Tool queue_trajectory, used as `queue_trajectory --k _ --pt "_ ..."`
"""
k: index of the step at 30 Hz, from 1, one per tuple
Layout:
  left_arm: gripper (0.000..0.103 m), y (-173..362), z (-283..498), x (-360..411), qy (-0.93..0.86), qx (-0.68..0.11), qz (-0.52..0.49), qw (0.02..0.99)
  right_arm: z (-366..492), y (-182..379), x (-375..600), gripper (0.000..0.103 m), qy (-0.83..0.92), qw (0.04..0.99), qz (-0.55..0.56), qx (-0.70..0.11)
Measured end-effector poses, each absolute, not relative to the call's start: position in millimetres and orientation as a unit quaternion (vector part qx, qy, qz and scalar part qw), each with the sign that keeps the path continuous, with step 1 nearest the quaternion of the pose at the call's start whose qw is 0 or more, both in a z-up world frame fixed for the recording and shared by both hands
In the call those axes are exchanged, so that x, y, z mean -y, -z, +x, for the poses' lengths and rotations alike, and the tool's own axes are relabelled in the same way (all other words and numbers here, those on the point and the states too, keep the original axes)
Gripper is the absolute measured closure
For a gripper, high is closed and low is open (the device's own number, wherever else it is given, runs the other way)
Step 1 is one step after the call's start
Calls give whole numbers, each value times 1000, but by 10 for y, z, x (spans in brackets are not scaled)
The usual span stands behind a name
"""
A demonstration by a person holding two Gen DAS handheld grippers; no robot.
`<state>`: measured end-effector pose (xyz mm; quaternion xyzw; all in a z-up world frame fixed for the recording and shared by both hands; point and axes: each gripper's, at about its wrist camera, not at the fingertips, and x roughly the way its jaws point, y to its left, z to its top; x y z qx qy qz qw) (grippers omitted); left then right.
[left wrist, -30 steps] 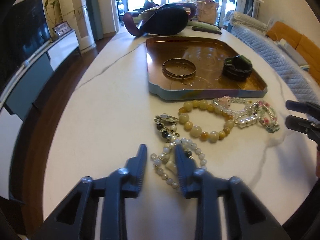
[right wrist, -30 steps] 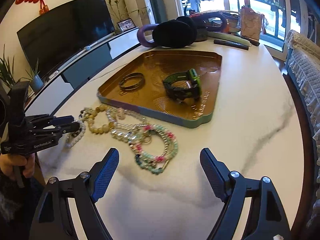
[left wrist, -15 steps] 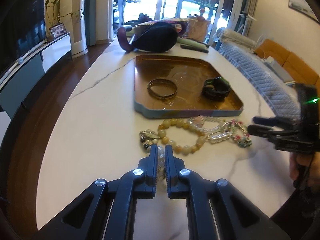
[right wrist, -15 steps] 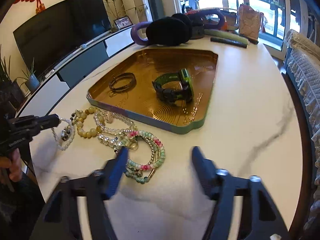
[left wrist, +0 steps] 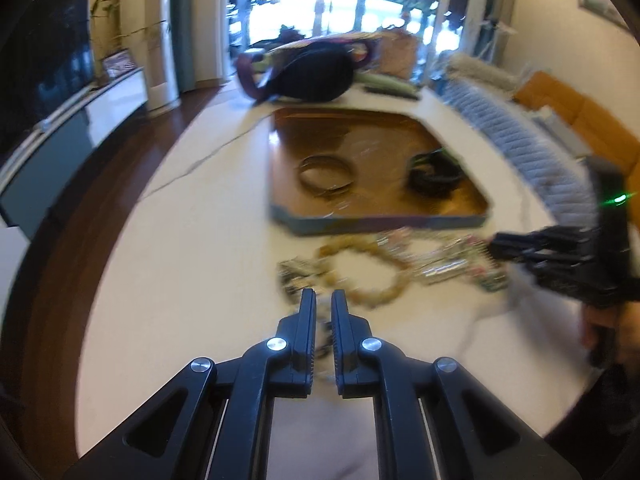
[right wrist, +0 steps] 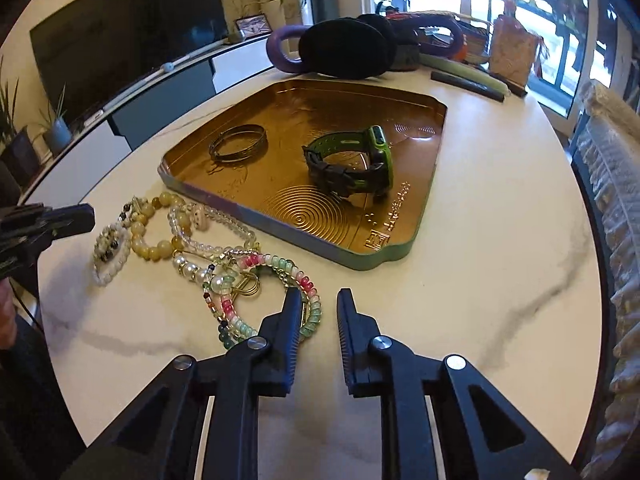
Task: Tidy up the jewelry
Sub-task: 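Grasp the pink-and-green beaded bracelet with the right tool while the left tool holds its bracelet, then lift and carry both held bracelets over the copper tray with both tools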
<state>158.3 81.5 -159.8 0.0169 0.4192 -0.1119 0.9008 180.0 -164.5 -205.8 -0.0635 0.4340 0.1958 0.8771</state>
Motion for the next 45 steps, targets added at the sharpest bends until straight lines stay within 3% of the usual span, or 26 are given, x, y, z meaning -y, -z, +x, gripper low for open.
queue_trajectory --k 5,11,18,45 --pt "88 1716 1612 -865 101 -437 21 893 1765 2070 1557 93 -192 880 -111 -421" --pt "84 1855 1671 -881 106 -457 12 883 1773 2019 1607 98 -200 885 -76 -414" --pt "95 1772 1614 -905 123 -444 9 887 1671 1789 1645 98 -204 900 -67 -379" --pt "97 828 1355 -521 116 -314 11 942 1261 1021 1573 98 -222 931 -51 -284"
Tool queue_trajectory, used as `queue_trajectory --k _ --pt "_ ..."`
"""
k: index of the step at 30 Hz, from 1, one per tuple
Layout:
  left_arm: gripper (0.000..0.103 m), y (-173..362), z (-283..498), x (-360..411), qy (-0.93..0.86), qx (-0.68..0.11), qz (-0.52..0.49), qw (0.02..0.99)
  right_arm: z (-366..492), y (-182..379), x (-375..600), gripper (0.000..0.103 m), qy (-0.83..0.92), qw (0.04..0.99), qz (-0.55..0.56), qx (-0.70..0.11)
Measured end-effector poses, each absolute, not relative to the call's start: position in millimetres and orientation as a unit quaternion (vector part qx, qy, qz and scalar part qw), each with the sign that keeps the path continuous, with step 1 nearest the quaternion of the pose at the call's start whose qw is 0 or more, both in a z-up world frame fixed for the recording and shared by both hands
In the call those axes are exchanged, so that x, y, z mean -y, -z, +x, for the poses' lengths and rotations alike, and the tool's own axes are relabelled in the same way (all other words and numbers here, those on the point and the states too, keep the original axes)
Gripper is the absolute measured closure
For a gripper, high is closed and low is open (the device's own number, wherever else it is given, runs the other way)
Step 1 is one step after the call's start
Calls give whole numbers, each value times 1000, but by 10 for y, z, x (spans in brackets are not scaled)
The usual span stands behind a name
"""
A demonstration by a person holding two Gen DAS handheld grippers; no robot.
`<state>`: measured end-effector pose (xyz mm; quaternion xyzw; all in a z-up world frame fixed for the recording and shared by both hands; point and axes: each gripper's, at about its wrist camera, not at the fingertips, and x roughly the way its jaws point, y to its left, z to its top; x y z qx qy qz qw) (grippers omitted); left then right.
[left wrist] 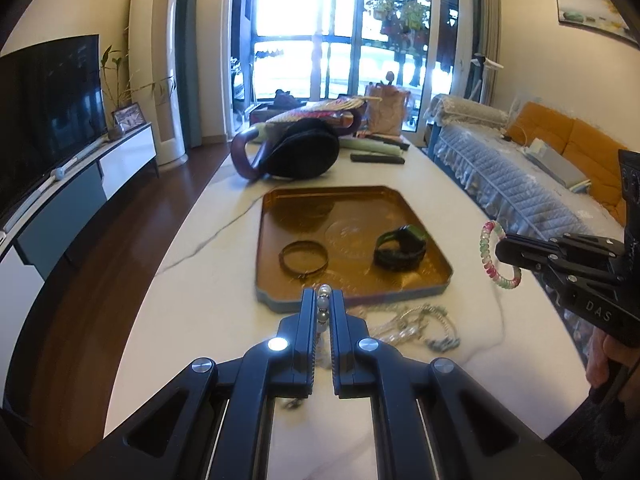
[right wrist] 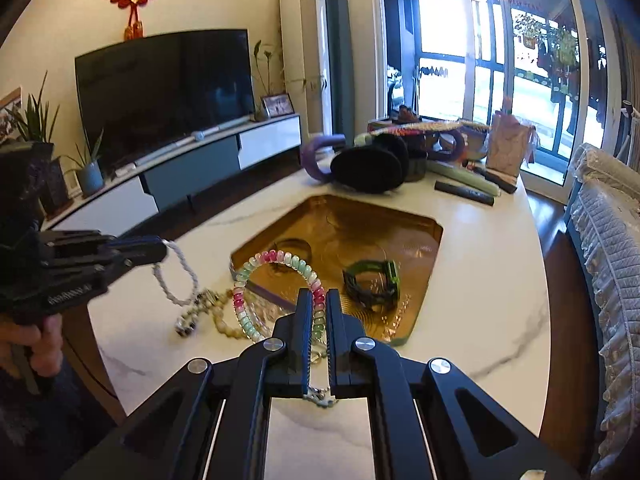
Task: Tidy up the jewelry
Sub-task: 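Lift and carry both held bracelets over the copper tray with both tools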
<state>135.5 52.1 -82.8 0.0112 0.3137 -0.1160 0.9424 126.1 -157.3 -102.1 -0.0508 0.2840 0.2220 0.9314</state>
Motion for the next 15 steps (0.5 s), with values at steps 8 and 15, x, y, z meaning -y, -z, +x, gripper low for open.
queue_trajectory --k 8,15 --pt "97 375 1334 -361 136 -263 2 955 1249 645 1663 97 -222 943 -55 -243" --pt "97 10 1447 -218 151 -228 0 962 1363 350 1683 98 -218 949 -55 -219"
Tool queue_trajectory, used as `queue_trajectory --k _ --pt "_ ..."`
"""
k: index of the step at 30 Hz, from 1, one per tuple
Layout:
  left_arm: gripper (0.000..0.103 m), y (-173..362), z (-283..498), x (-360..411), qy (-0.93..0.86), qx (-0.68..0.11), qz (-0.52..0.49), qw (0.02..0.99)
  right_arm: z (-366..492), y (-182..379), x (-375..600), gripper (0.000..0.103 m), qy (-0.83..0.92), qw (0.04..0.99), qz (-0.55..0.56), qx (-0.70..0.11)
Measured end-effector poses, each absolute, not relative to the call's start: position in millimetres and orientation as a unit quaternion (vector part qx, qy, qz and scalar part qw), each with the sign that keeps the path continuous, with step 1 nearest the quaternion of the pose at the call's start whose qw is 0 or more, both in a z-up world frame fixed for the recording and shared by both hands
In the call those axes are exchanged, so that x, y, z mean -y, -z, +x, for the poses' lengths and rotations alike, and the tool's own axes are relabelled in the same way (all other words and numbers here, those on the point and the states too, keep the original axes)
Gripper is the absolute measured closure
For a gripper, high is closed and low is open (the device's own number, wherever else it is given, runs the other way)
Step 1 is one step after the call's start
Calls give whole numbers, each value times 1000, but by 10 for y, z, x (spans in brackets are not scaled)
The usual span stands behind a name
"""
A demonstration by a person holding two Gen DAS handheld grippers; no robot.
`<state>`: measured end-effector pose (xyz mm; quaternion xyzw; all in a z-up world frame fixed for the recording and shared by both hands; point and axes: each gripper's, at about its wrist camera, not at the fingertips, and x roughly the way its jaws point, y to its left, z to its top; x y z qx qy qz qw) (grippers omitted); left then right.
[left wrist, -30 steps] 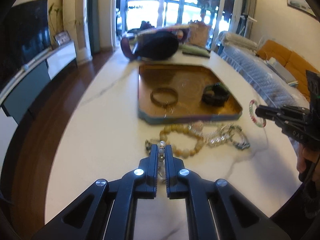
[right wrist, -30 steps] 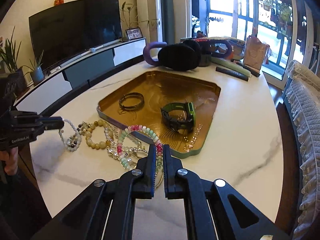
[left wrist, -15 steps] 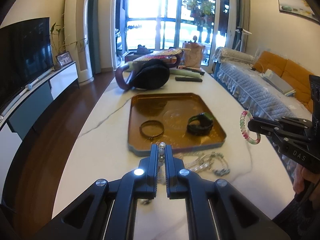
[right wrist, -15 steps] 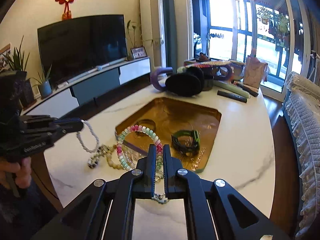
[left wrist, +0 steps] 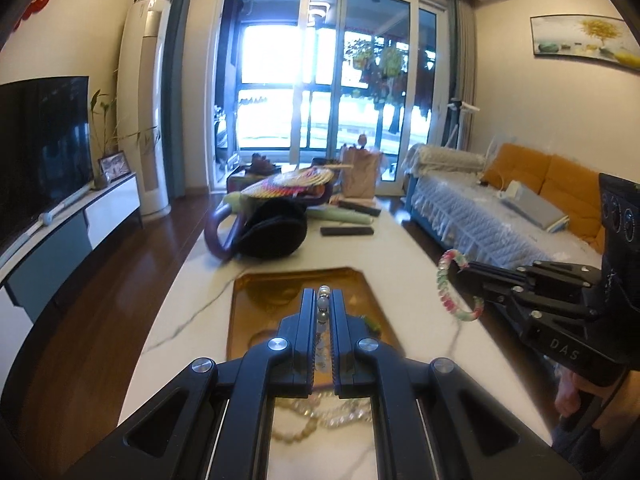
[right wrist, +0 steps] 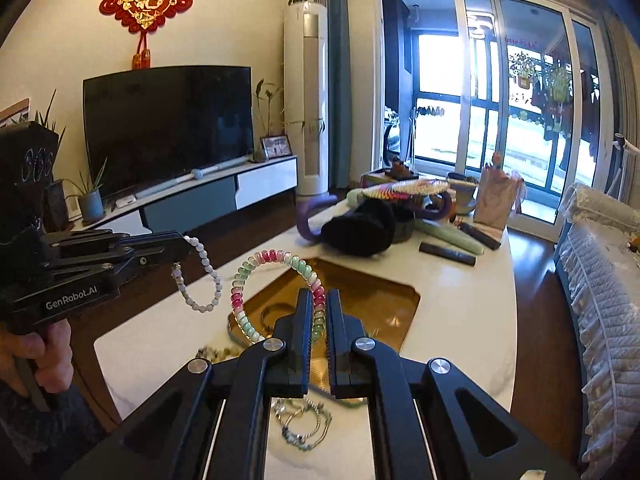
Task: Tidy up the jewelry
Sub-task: 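Lift and carry both held bracelets over the copper tray with both tools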
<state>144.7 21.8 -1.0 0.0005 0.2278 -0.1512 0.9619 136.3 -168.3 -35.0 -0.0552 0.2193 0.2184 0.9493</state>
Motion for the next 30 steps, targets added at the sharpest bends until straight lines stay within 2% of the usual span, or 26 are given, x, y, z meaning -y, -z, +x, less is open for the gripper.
queue_trajectory --k 9,23,30 --pt "97 99 2099 -167 191 -230 -27 954 1897 303 1688 97 -209 949 -47 -230" --pt "97 1172 3227 -381 142 -343 -63 926 2696 1081 1794 97 -182 935 -43 -302" --pt "97 1418 3449 -494 125 -368 -61 919 2963 1457 1757 98 -178 923 -61 -336"
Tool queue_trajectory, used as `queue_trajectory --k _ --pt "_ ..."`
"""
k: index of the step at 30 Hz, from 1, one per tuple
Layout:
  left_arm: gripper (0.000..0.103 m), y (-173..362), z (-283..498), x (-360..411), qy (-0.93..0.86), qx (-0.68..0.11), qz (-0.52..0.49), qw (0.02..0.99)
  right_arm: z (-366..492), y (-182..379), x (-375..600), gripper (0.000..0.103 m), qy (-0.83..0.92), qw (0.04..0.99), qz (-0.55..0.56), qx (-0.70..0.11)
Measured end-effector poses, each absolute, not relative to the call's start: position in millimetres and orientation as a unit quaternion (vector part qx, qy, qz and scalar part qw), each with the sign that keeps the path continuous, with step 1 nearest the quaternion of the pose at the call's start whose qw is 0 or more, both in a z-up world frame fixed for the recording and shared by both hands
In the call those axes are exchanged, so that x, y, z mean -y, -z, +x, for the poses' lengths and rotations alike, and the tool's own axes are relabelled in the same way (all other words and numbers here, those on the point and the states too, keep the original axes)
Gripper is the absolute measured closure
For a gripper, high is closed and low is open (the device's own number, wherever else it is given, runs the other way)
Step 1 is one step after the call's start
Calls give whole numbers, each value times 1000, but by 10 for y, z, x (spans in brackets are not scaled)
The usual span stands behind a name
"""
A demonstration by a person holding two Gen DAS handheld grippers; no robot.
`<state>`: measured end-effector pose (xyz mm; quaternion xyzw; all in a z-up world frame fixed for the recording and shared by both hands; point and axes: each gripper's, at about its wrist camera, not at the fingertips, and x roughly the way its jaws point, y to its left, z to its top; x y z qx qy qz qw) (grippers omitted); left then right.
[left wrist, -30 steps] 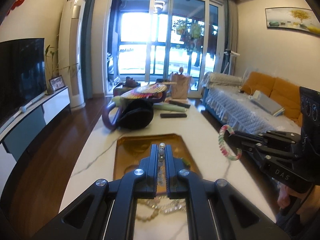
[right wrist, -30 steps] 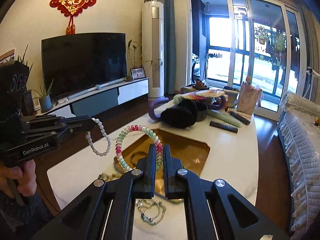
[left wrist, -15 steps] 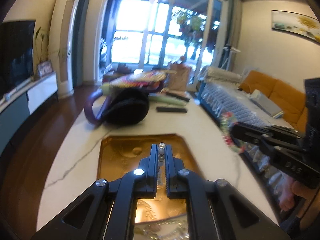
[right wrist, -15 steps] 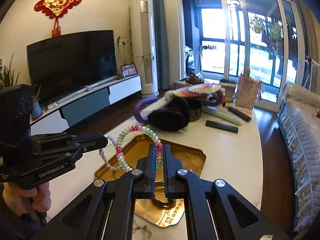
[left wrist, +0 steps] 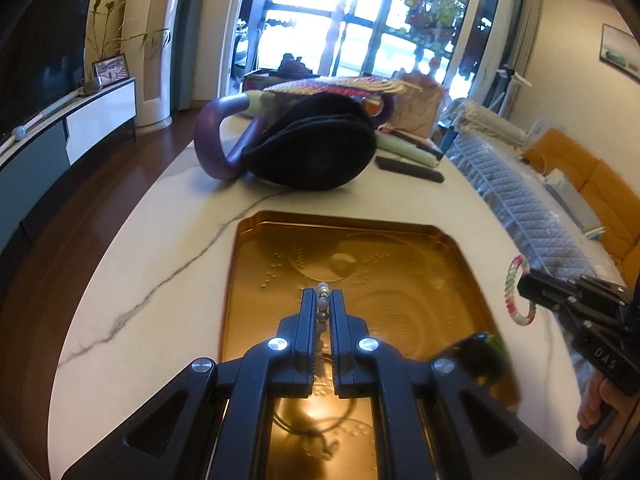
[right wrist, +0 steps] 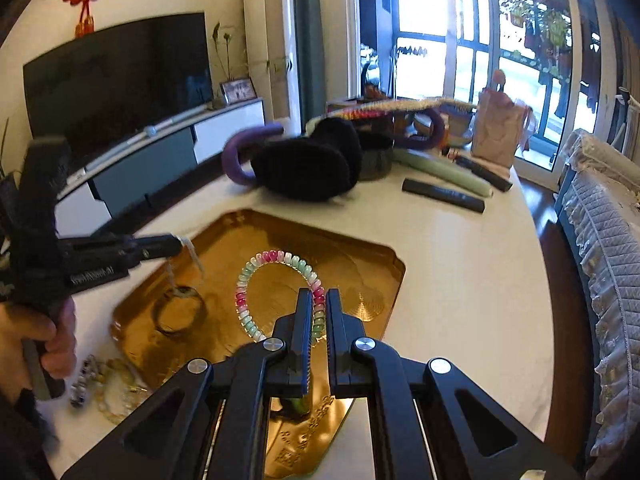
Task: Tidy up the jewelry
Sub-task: 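Lift and carry both held bracelets over the copper tray with both tools, then open both tools to release the bracelets into the tray, then move both tools back toward the remaining bracelets on the table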
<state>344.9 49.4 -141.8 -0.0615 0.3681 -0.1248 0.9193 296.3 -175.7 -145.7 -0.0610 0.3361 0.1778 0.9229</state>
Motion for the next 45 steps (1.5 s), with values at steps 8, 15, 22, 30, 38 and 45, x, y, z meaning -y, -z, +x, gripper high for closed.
queue_trajectory --k 8,15,22,30,38,45 --pt "97 1781 3744 -684 83 -425 -85 897 3152 1856 1747 98 -173 908 -67 -375" --pt "97 1874 3770 -701 77 -435 -84 893 3207 1974 1744 98 -176 901 -60 -392" --pt "87 1758 3717 -604 60 -427 -49 901 3168 1909 1735 90 -153 907 -75 -385" --pt "43 1553 3445 -618 67 -409 -43 909 2950 1662 1860 41 -119 924 -44 -360" --pt "32 1329 2871 -600 71 -384 -18 920 2505 1464 1889 39 -133 928 -27 -346" --pt "32 1250 2326 -665 87 -372 -15 924 1995 1346 1779 38 -168 922 -43 -347"
